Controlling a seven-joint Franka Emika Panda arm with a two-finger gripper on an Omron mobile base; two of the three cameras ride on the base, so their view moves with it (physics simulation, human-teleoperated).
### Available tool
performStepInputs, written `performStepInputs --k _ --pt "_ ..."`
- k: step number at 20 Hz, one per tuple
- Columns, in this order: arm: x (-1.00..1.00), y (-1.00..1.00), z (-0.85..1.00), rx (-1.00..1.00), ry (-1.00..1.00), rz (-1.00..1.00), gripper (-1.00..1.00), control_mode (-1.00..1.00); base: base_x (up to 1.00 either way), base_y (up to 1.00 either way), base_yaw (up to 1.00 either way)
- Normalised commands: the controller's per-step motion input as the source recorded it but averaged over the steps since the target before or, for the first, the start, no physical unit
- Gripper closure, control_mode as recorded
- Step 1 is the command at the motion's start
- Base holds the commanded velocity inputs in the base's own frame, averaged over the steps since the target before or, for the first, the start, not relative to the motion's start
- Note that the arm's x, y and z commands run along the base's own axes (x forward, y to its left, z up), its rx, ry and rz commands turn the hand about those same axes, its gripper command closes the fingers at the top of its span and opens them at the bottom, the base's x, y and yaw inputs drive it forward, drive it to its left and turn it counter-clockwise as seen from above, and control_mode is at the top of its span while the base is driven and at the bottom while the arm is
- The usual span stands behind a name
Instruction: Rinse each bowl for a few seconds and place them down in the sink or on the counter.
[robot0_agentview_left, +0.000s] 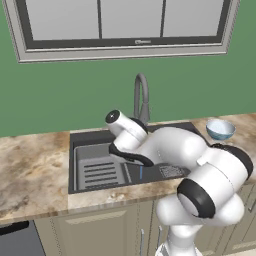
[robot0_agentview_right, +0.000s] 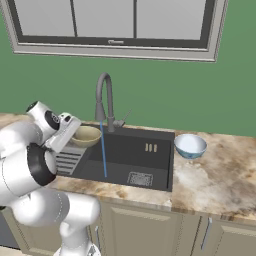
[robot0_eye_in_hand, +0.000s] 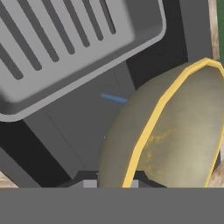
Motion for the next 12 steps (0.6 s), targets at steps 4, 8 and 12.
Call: performStepInputs --k 4,8,12 --pt "0.17 0.10 -0.14 0.00 0.00 0.00 1.00 -1.00 0.00 0.00 0.00" --pt "0.22 0.07 -0.18 0.00 0.01 0.01 1.00 -1.00 0.00 0.00 0.00" --pt "0.36 0.02 -0.18 0.00 0.01 0.02 1.00 -1.00 0.00 0.00 0.00"
